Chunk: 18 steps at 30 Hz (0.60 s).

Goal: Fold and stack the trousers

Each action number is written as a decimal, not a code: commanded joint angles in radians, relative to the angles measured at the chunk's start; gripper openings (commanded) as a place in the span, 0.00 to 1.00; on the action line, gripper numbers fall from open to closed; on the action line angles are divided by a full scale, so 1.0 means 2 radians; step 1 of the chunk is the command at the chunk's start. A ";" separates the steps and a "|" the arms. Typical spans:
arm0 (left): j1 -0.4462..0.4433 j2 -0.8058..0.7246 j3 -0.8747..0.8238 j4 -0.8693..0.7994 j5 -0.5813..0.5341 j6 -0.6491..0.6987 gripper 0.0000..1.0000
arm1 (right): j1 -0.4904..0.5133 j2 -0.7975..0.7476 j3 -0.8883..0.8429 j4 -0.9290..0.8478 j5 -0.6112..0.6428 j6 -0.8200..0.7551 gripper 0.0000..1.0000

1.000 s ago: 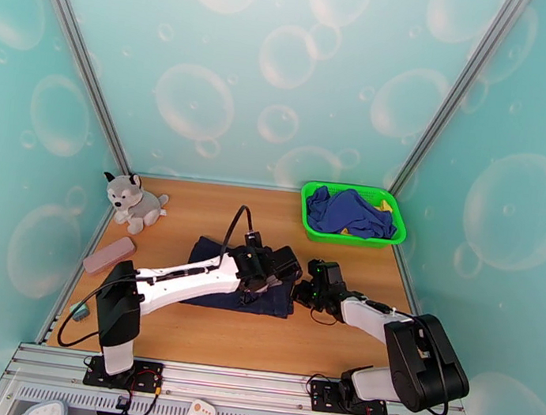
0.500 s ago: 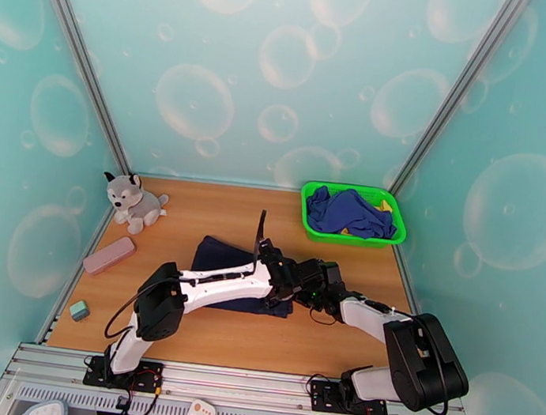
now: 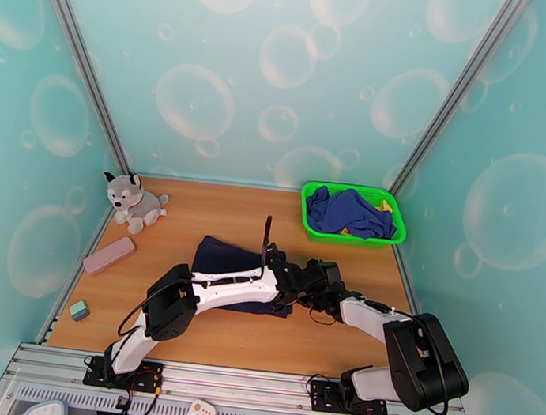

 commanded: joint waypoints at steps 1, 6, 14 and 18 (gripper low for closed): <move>0.004 -0.001 -0.022 0.104 0.048 0.056 0.15 | 0.008 0.007 -0.004 -0.004 -0.010 0.013 0.01; 0.019 -0.079 -0.123 0.218 0.037 0.125 0.54 | 0.005 -0.008 -0.006 -0.017 0.000 0.015 0.15; 0.083 -0.279 -0.332 0.345 0.001 0.282 0.99 | -0.002 -0.136 0.015 -0.111 0.073 0.016 0.35; 0.187 -0.411 -0.514 0.511 0.182 0.366 0.99 | 0.013 -0.179 0.070 -0.149 0.102 0.014 0.42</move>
